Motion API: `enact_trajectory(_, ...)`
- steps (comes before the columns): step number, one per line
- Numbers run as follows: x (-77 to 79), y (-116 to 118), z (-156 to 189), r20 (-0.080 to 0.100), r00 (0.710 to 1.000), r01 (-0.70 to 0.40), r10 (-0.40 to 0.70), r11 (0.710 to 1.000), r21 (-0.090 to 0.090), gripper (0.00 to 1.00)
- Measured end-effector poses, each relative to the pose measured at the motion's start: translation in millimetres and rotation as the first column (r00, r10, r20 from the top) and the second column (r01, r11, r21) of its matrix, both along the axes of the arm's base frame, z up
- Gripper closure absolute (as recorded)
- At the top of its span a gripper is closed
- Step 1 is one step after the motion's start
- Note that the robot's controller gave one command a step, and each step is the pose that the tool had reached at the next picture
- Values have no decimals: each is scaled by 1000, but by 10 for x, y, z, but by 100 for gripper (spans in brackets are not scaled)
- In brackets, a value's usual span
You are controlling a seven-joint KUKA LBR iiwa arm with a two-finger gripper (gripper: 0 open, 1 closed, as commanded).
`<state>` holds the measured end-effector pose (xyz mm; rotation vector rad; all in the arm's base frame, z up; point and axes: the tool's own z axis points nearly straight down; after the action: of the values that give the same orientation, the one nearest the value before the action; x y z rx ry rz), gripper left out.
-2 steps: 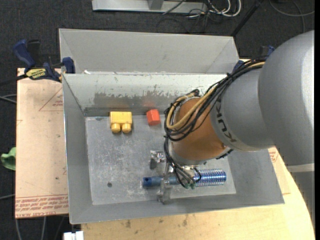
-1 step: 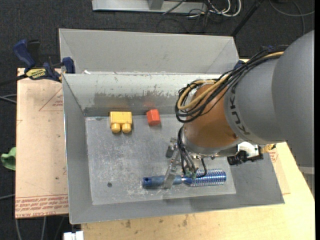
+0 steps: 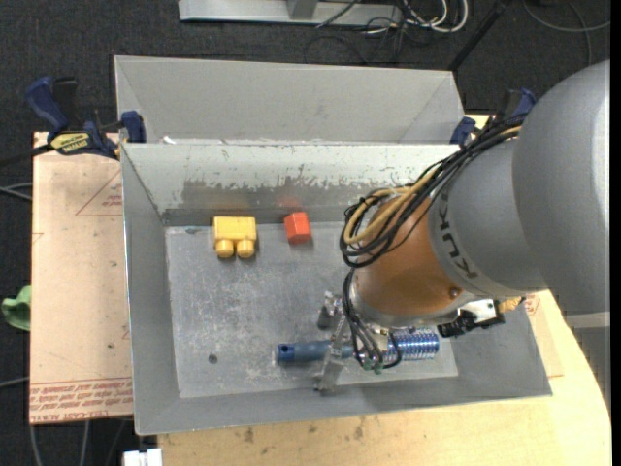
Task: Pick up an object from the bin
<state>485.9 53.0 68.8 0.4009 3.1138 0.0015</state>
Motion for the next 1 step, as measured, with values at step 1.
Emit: enact_trajectory(1,-1,1,11,-2,1000,0,0,1000,0,100)
